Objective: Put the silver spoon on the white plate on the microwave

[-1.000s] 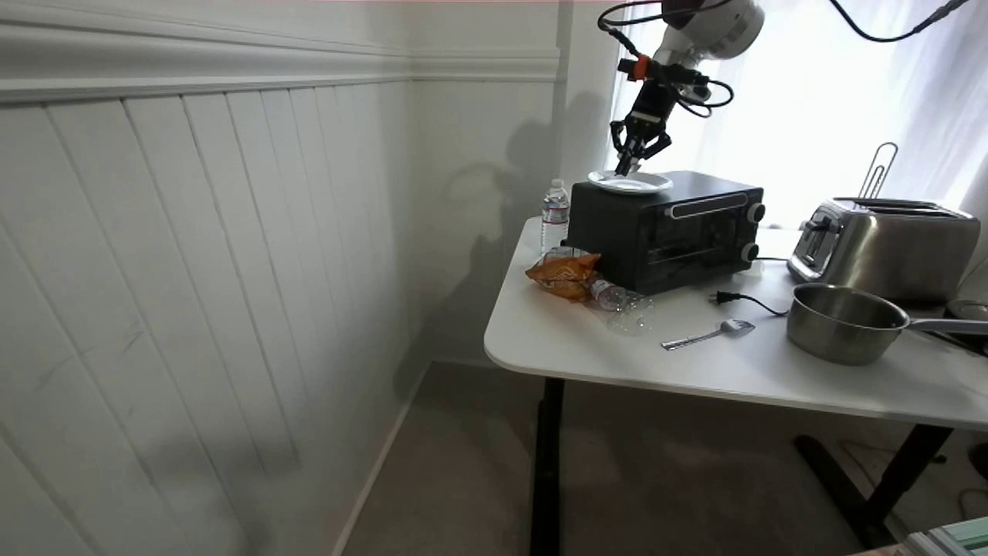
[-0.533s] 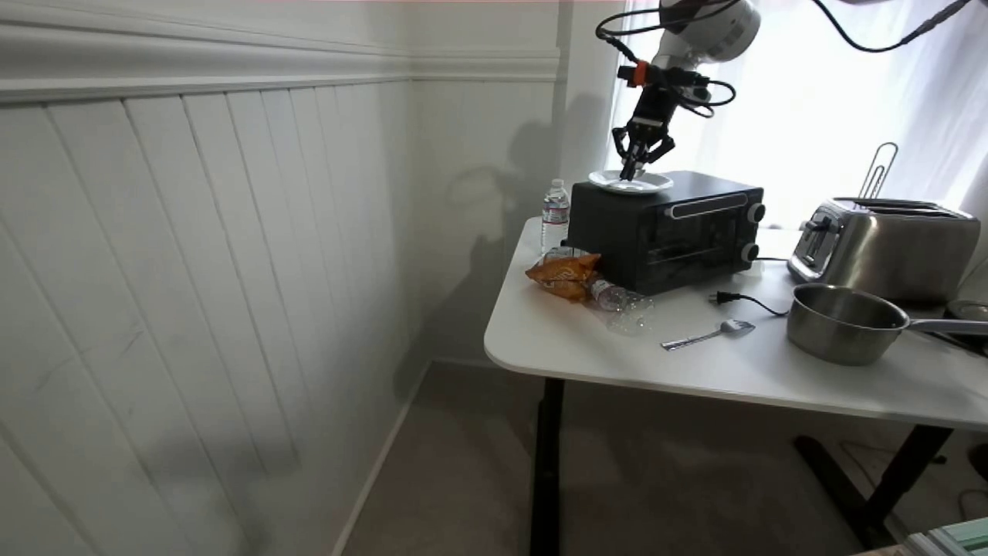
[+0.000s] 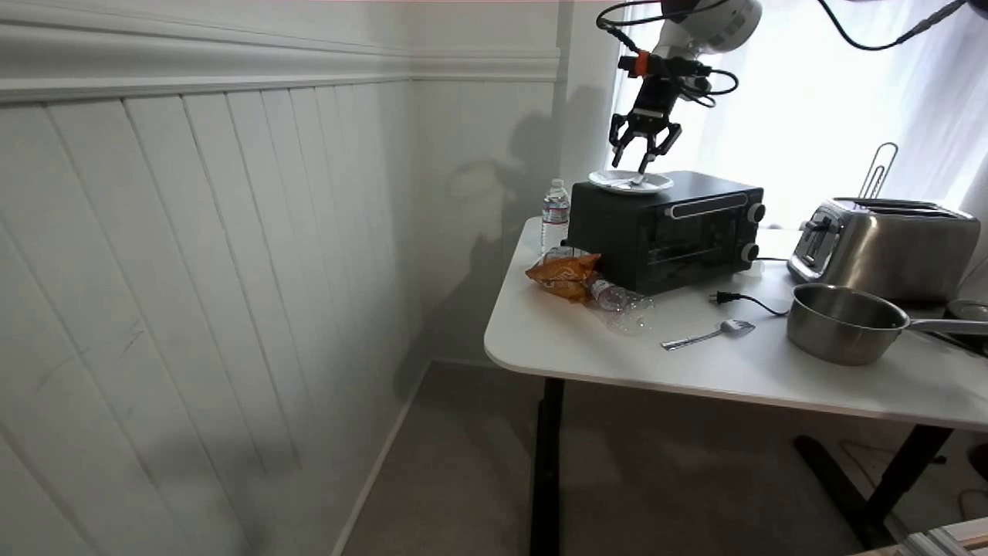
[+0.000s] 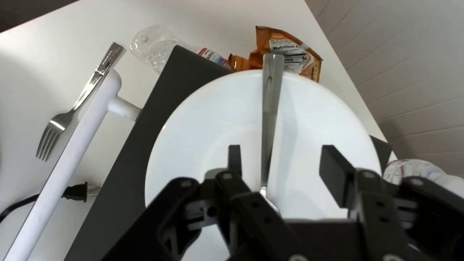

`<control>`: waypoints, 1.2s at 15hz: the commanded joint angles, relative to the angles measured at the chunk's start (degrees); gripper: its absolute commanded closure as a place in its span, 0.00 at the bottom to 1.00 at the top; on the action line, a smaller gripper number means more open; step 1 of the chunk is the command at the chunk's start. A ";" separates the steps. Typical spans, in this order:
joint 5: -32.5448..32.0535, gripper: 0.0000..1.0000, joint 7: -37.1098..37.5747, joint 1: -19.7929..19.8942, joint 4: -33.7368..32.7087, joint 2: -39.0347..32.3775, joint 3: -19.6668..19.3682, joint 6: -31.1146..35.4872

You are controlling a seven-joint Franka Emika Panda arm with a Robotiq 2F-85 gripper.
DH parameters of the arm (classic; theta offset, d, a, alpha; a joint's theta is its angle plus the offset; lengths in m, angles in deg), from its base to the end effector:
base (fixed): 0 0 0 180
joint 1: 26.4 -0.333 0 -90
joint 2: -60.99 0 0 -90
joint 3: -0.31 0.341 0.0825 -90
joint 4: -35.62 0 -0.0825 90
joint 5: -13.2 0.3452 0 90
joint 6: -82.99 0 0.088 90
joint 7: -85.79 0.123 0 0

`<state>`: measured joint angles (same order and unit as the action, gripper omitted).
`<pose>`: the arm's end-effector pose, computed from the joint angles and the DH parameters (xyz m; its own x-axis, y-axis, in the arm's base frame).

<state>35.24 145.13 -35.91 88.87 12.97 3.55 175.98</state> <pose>0.7106 0.1898 0.3897 0.5923 -0.6844 -0.4251 -0.7779 -0.6232 -0.0804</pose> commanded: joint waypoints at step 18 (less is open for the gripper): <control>-19.46 0.00 -28.30 -3.69 42.85 41.86 0.45 24.76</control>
<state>18.29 118.65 -40.14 120.64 46.79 3.22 195.42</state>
